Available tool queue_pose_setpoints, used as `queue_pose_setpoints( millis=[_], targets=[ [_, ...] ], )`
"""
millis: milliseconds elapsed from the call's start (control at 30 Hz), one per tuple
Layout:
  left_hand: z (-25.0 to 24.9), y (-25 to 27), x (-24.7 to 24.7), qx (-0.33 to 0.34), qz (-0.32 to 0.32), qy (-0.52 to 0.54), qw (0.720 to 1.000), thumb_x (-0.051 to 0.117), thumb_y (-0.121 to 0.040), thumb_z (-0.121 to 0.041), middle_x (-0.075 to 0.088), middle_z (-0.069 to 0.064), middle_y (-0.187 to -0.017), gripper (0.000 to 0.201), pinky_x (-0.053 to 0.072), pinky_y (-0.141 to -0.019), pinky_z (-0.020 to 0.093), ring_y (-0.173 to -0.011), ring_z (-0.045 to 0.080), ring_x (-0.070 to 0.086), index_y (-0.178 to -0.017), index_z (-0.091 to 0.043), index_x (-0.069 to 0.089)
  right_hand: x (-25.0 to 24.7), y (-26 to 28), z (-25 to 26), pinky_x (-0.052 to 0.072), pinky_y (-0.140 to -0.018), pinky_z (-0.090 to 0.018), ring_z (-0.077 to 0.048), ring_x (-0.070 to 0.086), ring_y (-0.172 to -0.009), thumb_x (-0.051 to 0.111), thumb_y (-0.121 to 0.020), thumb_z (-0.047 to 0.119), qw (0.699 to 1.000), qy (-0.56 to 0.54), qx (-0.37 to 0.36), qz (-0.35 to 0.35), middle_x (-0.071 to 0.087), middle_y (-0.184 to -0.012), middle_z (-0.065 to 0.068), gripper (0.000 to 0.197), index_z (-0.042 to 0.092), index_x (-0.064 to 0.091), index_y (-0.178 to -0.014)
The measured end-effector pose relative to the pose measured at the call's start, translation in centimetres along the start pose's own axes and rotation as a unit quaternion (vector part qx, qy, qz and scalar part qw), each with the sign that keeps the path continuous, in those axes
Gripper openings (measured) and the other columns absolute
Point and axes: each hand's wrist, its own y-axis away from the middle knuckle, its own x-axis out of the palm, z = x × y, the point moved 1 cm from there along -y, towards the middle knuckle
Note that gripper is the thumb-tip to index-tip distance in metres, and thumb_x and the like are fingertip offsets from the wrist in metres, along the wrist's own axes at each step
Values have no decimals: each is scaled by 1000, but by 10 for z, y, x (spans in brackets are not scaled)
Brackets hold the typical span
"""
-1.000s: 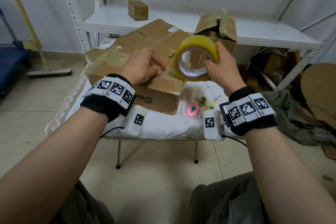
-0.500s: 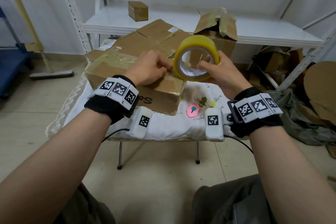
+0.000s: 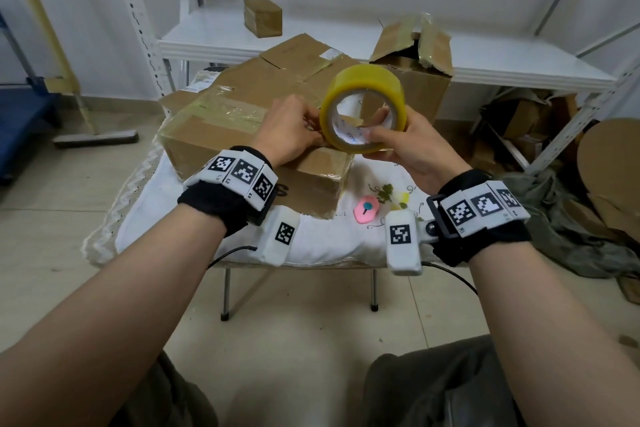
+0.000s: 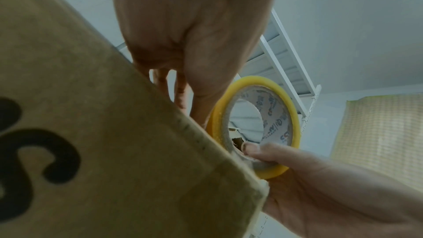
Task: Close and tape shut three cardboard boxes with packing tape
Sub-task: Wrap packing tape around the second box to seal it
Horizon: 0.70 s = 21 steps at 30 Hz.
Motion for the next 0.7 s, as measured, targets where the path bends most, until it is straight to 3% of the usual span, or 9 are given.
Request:
queue_pose_setpoints(
  millis=[100,233,333,433,600,700],
  targets=[
    [-1,1,0,1,8,5,1000,82,-79,-16,60,-9,-74,16,42,-71,22,-65,-2,52,-95,-18,78,3,-2,2,62,-80,-36,-30,69,-105,57,-93,-4,998,35,-25,-35,62,-116,-30,18,12,53,-97],
    [-3,4,-1,10,17,5,1000,80,-81,-18,54,-19,-72,22,36,-63,9,-66,-6,49,-98,-31,75,-1,-4,6,64,-79,-42,-25,69,-104,49,-93,-6,998,46,-25,-42,62,-122,-28,23,17,52,-98],
    [0,4,-2,2,12,15,1000,79,-83,-19,52,-23,-73,18,34,-64,2,-70,-1,51,-100,-25,79,-9,-3,7,64,-73,-39,-23,70,-98,47,-93,-5,996,55,-26,-58,62,-121,-26,24,18,51,-101],
    [3,2,1,-11,8,15,1000,80,-82,-23,51,-17,-77,19,38,-80,20,-86,9,53,-101,-21,80,-18,1,8,62,-64,-32,-20,69,-93,47,-93,-3,993,78,-37,-83,62,-117,-25,24,21,49,-93],
    [0,2,2,17,6,-34,999,77,-86,-24,56,-4,-97,19,38,-85,26,-95,14,53,-104,-20,79,-23,5,8,65,-70,-45,-31,67,-103,51,-90,5,984,121,-55,-122,61,-113,-22,20,25,52,-91],
    [-7,10,8,71,0,-113,991,67,-95,-21,62,3,-109,17,45,-83,31,-94,18,58,-105,-13,77,-25,4,5,65,-66,-42,-32,67,-104,52,-90,5,982,133,-60,-121,60,-113,-22,16,20,52,-95]
  ],
)
